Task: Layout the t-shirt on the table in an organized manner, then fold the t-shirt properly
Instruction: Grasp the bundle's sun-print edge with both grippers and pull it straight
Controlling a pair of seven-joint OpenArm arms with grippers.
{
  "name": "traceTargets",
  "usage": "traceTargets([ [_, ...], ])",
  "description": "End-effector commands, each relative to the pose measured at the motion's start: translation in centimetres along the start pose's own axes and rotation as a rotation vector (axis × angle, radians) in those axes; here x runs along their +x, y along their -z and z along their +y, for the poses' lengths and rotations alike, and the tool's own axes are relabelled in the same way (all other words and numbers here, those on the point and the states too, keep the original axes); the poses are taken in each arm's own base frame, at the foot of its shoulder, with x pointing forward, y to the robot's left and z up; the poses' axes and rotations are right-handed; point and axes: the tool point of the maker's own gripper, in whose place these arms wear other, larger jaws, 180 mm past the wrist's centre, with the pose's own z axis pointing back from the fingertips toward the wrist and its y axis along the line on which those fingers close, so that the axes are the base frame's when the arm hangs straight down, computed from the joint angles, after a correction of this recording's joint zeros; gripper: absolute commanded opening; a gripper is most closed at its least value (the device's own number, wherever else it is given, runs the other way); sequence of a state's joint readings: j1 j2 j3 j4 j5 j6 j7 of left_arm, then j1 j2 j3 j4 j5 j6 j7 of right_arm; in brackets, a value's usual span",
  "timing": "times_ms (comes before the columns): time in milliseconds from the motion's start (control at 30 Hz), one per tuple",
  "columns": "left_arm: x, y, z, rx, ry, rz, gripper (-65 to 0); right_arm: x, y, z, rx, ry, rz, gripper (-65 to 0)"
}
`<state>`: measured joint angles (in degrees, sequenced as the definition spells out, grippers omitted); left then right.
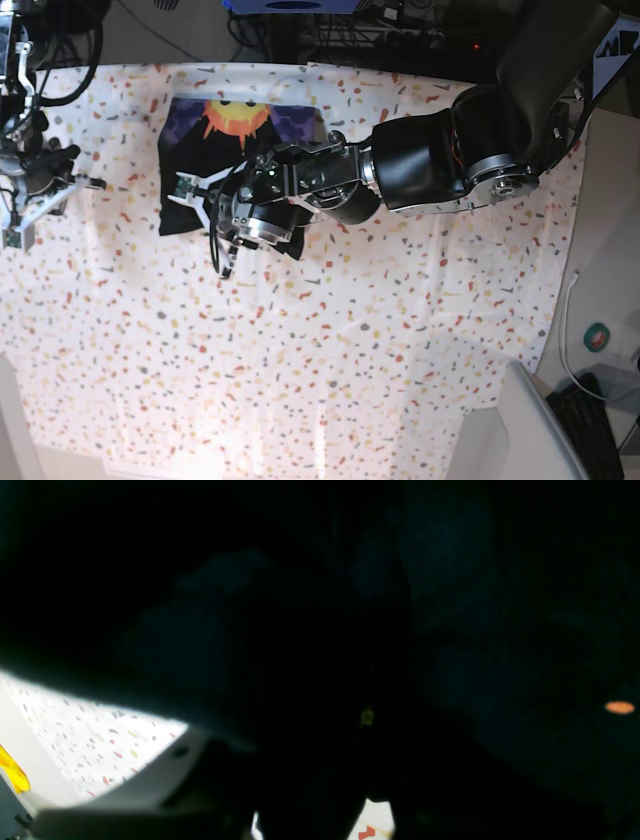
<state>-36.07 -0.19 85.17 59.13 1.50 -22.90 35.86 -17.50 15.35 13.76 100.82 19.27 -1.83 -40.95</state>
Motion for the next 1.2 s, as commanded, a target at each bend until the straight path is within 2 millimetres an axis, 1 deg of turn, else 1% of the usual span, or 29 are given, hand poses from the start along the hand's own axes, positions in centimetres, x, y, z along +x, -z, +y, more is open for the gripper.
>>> traceTargets([
  [0, 0.7, -0.3, 0.6, 0.001, 0.013, -0.017, -65.0, 1.4, -0.3, -0.4, -0.006, -0.013, -0.043, -65.0],
  [67, 0.8, -0.6, 1.5, 0.015, -0.018, -0.031, -65.0, 1.4, -0.3, -0.4, -0.006, -0.013, -0.045, -65.0],
  [167, 2.4, -2.0, 3.1, 0.055, -0.096, -0.108, -65.0, 1.5, -0.3, -0.4, -0.006, -0.012, -0.048, -65.0],
  [200, 2.5, -2.5, 3.6, 0.065, -0.113, -0.122, -65.0, 1.5, -0.2, -0.3, -0.005, -0.013, -0.047, -65.0],
  [267, 2.9, -3.1, 3.3, 0.028, -0.088, -0.149, -65.0, 1.5, -0.2, -0.3, -0.004, -0.014, -0.047, -65.0],
  [300, 2.8, -3.2, 2.9, -0.005, -0.069, -0.152, -65.0, 1.5, -0.2, -0.3, -0.004, -0.014, -0.047, -65.0],
  [333, 2.9, -3.2, 2.0, -0.038, -0.055, -0.157, -65.0, 1.6, -0.2, -0.3, -0.003, -0.014, -0.048, -65.0],
  [367, 3.0, -3.2, 1.7, -0.057, -0.048, -0.164, -65.0, 1.6, -0.2, -0.3, -0.003, -0.014, -0.048, -65.0],
  [467, 2.9, -3.4, 1.4, -0.080, -0.047, -0.170, -65.0, 1.6, -0.2, -0.3, -0.003, -0.014, -0.048, -65.0],
  [500, 2.8, -3.4, 1.6, -0.080, -0.050, -0.170, -62.4, 1.6, -0.2, -0.2, -0.002, -0.015, -0.048, -65.0],
  [567, 1.9, -3.3, 1.7, -0.080, -0.057, -0.124, -56.3, 1.6, -0.2, -0.2, -0.002, -0.015, -0.048, -65.0],
  [600, 1.5, -3.4, 2.1, -0.073, -0.062, -0.100, -53.5, 1.6, -0.2, -0.2, -0.002, -0.015, -0.048, -65.0],
  [700, 0.6, -3.8, 2.9, -0.057, -0.074, -0.052, -48.1, 1.5, -0.2, -0.2, -0.001, -0.016, -0.047, -65.0],
  [833, -0.5, -3.9, 3.2, -0.053, -0.087, -0.006, -41.0, 1.5, -0.2, -0.1, 0.001, -0.015, -0.047, -65.0],
  [900, -0.8, -3.9, 3.3, -0.052, -0.111, -0.003, -35.2, 1.5, -0.2, -0.1, 0.001, -0.015, -0.047, -65.0],
  [1000, -1.0, -3.9, 3.3, -0.051, -0.116, 0.010, -28.5, 1.4, -0.2, 0.0, 0.002, -0.014, -0.045, -65.0],
  [1067, -1.2, -4.2, 3.8, -0.042, -0.130, 0.017, -25.5, 1.4, -0.2, 0.0, 0.002, -0.014, -0.045, -65.0],
  [1167, -0.7, -5.8, 6.0, 0.016, -0.166, -0.024, -25.2, 1.3, -0.2, -0.1, 0.001, -0.014, -0.042, -65.0],
])
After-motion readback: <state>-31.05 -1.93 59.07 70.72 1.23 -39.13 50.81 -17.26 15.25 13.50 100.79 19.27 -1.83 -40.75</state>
